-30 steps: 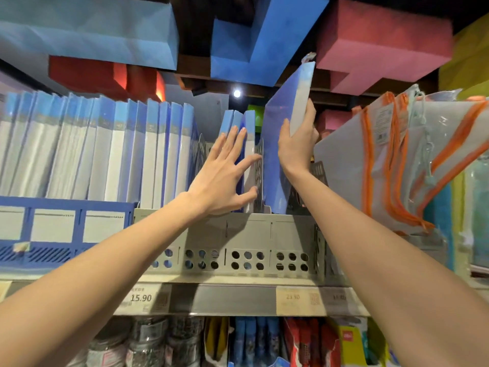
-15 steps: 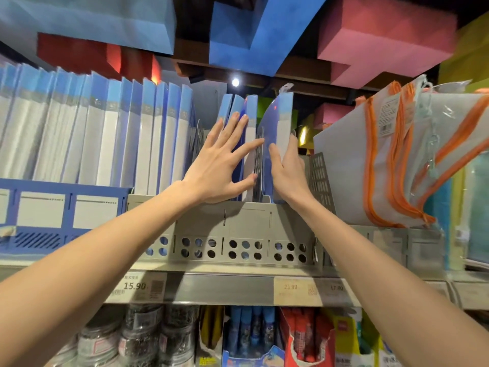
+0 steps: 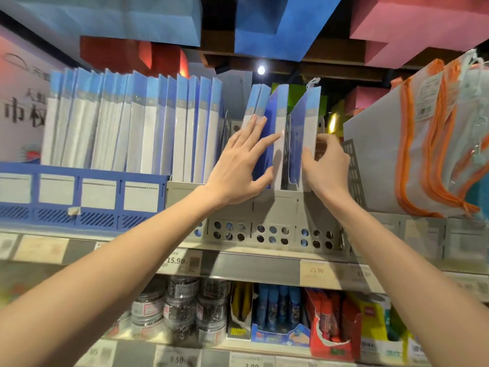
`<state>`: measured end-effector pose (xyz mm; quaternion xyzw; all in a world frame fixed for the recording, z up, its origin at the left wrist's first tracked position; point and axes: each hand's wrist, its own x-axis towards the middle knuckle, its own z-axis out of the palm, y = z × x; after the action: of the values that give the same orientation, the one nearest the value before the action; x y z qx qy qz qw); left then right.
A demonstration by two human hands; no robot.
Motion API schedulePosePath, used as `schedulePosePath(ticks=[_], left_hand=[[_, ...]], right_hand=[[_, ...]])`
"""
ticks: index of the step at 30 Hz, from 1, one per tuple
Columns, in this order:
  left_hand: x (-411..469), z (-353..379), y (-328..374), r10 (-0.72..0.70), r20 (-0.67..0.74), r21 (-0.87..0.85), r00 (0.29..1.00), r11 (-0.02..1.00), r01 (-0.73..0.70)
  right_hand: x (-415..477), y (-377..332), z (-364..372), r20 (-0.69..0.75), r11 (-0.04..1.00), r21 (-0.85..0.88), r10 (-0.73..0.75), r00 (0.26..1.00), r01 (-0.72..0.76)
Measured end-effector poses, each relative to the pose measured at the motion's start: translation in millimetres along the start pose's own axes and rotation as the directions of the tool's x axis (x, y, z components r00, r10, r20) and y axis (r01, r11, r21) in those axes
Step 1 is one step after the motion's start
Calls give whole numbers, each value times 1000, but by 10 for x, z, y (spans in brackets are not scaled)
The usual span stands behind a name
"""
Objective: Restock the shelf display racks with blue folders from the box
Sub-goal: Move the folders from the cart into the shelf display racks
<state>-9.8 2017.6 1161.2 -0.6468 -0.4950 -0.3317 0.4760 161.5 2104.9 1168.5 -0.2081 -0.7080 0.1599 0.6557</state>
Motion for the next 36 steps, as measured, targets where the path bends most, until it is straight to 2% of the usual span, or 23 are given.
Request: schedulePosePath(ticks=[3, 5, 9, 12, 16, 20, 25, 27, 31, 36], left_hand=[[-122, -109, 102, -30, -27, -117, 999, 993, 26], [-244, -234, 110, -78, -42, -162, 996, 984, 70], [-522, -545, -8, -185, -117, -196, 976, 967, 160], [-785, -870, -108, -332, -200, -293, 922, 918, 267], [-1232, -1419, -298, -516, -237, -392, 823, 826, 405], [-1843, -2077, -540, -617, -263, -453, 741, 757, 470], [-2621, -2876, -826, -636, -234, -449, 735, 742, 499], [-2880, -3153, -979, -640, -241, -421, 730, 746, 515], [-3507, -3764, -1274, -669, -230, -387, 706, 729, 565], [-4307, -4454, -1591, -702, -223, -212, 676, 712, 669]], right_hand=[[-91, -102, -5, -218, 987, -47, -161, 962, 155], [-177, -223, 62, -279, 961, -70, -275, 920, 266], [-403, -563, 278, -196, 940, 0, -334, 922, 341], [-672, -875, 542, -119, 932, 72, -347, 930, 356], [-1176, -1266, 957, 14, 944, 185, -281, 960, 273], [-1743, -1747, 1518, 84, 944, 266, -222, 972, 192], [-2523, -2421, 2242, 171, 917, 392, -144, 975, 67], [-2799, -2656, 2429, 179, 898, 437, -136, 974, 45], [-3394, -3172, 2886, 288, 839, 543, -146, 946, -36], [-4057, -3794, 3418, 410, 764, 626, -153, 899, -155]])
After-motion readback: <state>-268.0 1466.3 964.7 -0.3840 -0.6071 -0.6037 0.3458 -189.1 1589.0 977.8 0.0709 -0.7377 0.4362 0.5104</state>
